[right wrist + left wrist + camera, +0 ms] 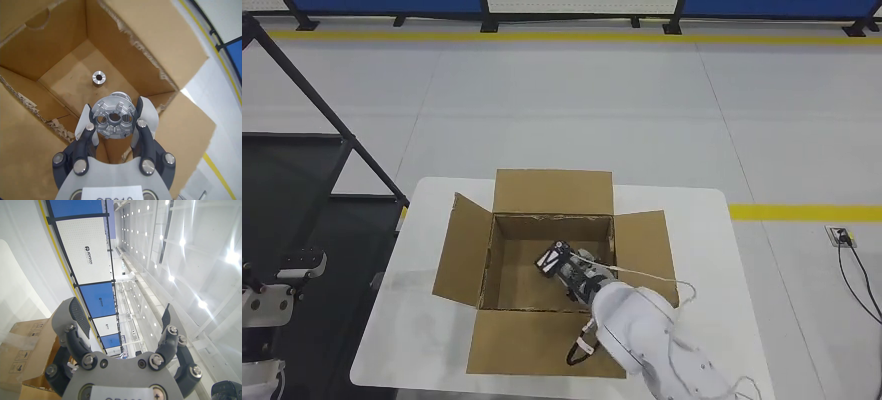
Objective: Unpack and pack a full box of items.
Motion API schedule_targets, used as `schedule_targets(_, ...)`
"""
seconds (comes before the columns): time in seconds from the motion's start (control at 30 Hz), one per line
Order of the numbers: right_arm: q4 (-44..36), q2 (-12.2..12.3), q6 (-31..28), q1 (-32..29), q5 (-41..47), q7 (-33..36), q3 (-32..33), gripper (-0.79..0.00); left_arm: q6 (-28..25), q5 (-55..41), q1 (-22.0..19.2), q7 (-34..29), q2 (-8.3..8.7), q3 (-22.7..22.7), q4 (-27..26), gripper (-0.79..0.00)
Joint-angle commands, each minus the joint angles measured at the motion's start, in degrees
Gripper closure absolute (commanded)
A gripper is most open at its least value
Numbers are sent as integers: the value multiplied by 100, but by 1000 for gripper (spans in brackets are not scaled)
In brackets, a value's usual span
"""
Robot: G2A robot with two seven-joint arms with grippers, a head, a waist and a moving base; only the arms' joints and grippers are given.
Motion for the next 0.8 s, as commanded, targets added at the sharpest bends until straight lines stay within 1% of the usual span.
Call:
schedule_targets(0.0, 862, -130, 11, 481, 379, 75, -209, 0, 0, 0, 0, 0, 0, 0, 0, -785)
schedule_targets(0.1, 1733, -319, 76, 960, 722, 26, -475, 0, 0, 0, 0, 0, 0, 0, 0, -785)
schedule_targets(0.27, 2707, -545, 410, 1436, 919, -203, -668, 0, 0, 0, 0, 0, 0, 0, 0, -785)
schedule_targets(0.3, 2847, -584, 429, 1490, 982, -205, -702, -102, 0, 0, 0, 0, 0, 0, 0, -785)
schedule_targets(0.33, 2988, -618, 442, 1545, 1058, -217, -711, -283, 0, 0, 0, 0, 0, 0, 0, -785)
schedule_targets(0.47, 3448, -723, 437, 1729, 1207, -207, -748, -357, 0, 0, 0, 0, 0, 0, 0, -785)
schedule_targets(0.5, 3534, -744, 432, 1763, 1247, -213, -743, -394, 0, 0, 0, 0, 0, 0, 0, -785)
schedule_targets(0.53, 3615, -761, 425, 1793, 1280, -223, -736, -459, 0, 0, 0, 0, 0, 0, 0, -785)
schedule_targets(0.63, 3768, -802, 395, 1847, 1322, -251, -726, -619, 0, 0, 0, 0, 0, 0, 0, -785)
schedule_targets(0.67, 3789, -811, 393, 1852, 1335, -254, -717, -646, 0, 0, 0, 0, 0, 0, 0, -785)
schedule_targets(0.7, 3786, -818, 372, 1851, 1365, -266, -699, -693, 0, 0, 0, 0, 0, 0, 0, -785)
schedule_targets(0.73, 3791, -820, 365, 1850, 1359, -259, -684, -711, 0, 0, 0, 0, 0, 0, 0, -785)
schedule_targets(0.77, 3777, -821, 364, 1843, 1339, -258, -672, -748, 0, 0, 0, 0, 0, 0, 0, -785)
